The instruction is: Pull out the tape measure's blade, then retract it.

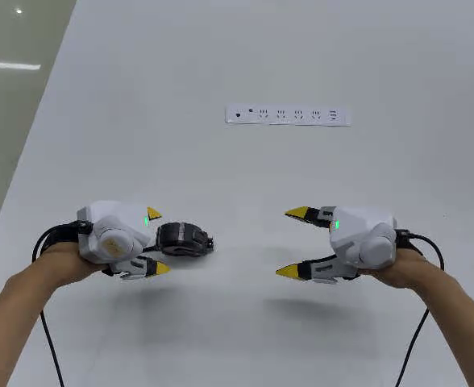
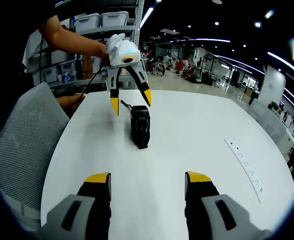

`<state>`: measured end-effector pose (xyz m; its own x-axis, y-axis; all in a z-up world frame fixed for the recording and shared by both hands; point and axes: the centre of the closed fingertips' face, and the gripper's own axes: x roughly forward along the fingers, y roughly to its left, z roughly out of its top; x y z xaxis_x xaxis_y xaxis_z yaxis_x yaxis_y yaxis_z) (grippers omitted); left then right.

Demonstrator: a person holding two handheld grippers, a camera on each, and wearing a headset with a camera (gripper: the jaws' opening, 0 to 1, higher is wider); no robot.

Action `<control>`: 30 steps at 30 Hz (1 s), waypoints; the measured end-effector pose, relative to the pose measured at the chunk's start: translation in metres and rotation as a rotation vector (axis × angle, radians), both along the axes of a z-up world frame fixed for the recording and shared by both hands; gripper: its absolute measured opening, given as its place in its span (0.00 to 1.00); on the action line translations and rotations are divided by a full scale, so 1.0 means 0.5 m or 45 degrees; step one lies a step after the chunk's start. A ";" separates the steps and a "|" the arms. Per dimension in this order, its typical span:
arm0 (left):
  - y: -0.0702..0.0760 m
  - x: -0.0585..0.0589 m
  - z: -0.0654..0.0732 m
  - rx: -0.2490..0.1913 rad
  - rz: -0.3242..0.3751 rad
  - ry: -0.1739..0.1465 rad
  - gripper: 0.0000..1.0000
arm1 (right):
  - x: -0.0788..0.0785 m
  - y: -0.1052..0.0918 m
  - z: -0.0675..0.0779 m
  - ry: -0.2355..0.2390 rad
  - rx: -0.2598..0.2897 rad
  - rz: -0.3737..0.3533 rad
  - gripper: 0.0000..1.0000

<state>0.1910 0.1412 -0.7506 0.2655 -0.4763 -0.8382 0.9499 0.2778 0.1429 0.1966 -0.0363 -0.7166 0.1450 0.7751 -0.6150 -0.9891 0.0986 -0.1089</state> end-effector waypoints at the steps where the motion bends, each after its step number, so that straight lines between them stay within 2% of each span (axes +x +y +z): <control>1: 0.001 0.002 -0.005 0.006 -0.012 0.000 0.51 | 0.002 0.004 -0.003 0.003 0.001 0.006 0.60; 16: 0.001 0.020 -0.051 0.063 -0.093 0.040 0.44 | 0.023 0.061 -0.042 0.041 0.014 0.061 0.55; 30: -0.005 0.031 -0.086 0.103 -0.161 0.071 0.38 | 0.043 0.110 -0.081 0.071 0.022 0.071 0.48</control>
